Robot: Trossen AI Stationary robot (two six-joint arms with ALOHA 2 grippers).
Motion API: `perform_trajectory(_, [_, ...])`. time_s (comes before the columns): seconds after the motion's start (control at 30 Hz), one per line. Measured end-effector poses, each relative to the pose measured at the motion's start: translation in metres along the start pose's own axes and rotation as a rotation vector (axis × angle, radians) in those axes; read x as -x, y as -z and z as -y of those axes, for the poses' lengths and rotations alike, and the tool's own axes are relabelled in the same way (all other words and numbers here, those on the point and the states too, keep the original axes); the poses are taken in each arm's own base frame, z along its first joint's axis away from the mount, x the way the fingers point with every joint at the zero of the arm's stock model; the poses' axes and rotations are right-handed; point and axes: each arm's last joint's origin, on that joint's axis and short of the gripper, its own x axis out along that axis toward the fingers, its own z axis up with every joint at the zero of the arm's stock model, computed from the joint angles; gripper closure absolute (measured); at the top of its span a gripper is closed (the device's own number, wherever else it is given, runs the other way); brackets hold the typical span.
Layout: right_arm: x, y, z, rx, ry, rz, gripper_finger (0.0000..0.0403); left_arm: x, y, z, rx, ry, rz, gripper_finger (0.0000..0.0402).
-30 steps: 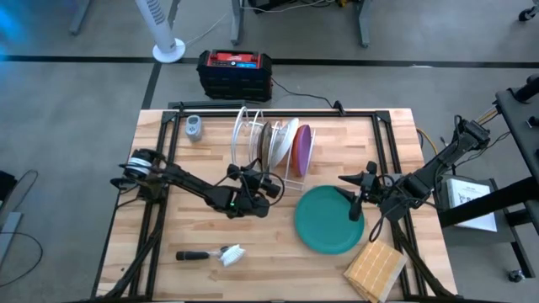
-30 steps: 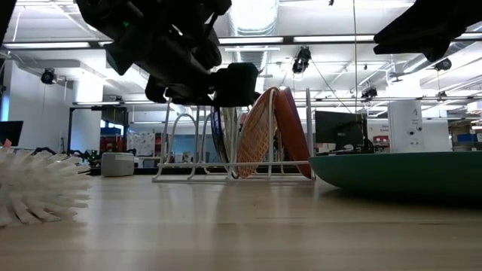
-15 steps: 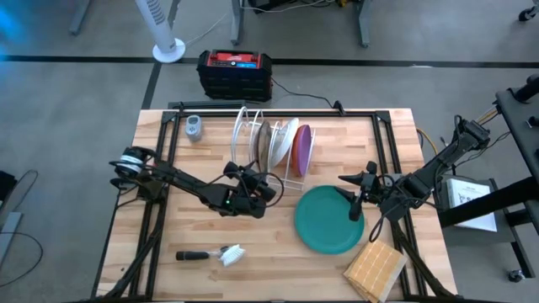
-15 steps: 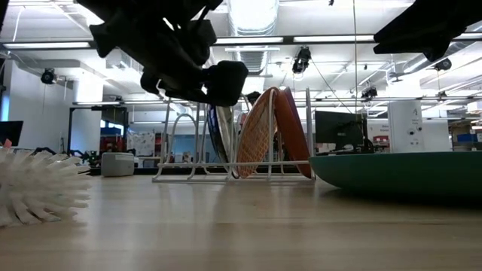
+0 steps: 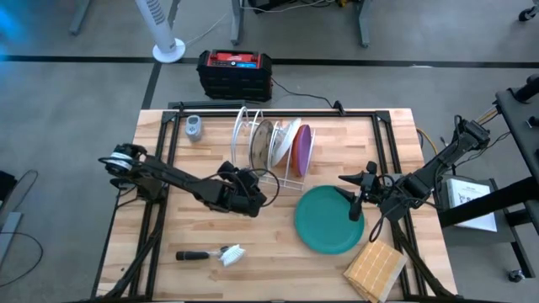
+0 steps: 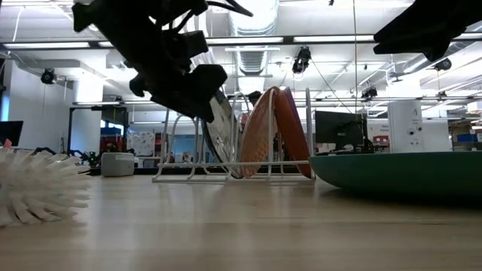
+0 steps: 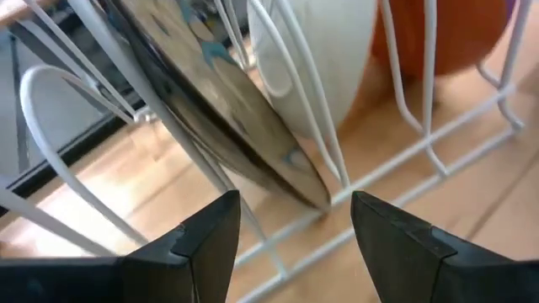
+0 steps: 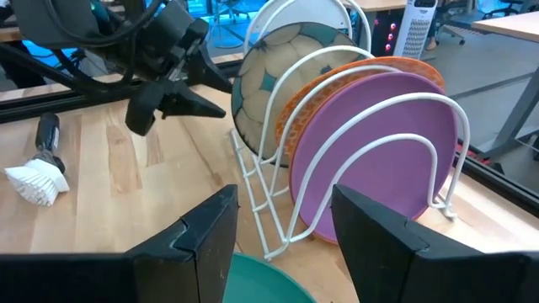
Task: Sort dishes
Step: Adjust the orange patterned plate into the dish rack
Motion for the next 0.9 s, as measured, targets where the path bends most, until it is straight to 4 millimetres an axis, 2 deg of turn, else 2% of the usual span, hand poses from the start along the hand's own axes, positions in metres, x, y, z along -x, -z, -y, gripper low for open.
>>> perform_trajectory(0.2, [0.000,0.000,0.000,0.000,0.000,0.000,0.0217,0.010,-0.012,-0.003,-0.065,0.027,-0.148,0.0186])
perform_trajectory(0.47, [0.000,-0.011,-0.001,-0.013,-0.007,0.007,0.0218,0.038,-0.043,-0.017,-0.171,-0.020,-0.327,0.0187])
perform_trajectory(0.7, [-0.014,-0.034,0.007,-0.008,-0.034,-0.037,0.0260,0.055,-0.066,-0.028,-0.260,-0.178,-0.174,0.0187])
perform_trajectory(0.9, [-0.031,-0.057,0.026,0.011,0.011,-0.045,0.0328,0.061,-0.066,-0.040,-0.295,-0.346,0.031,0.0192])
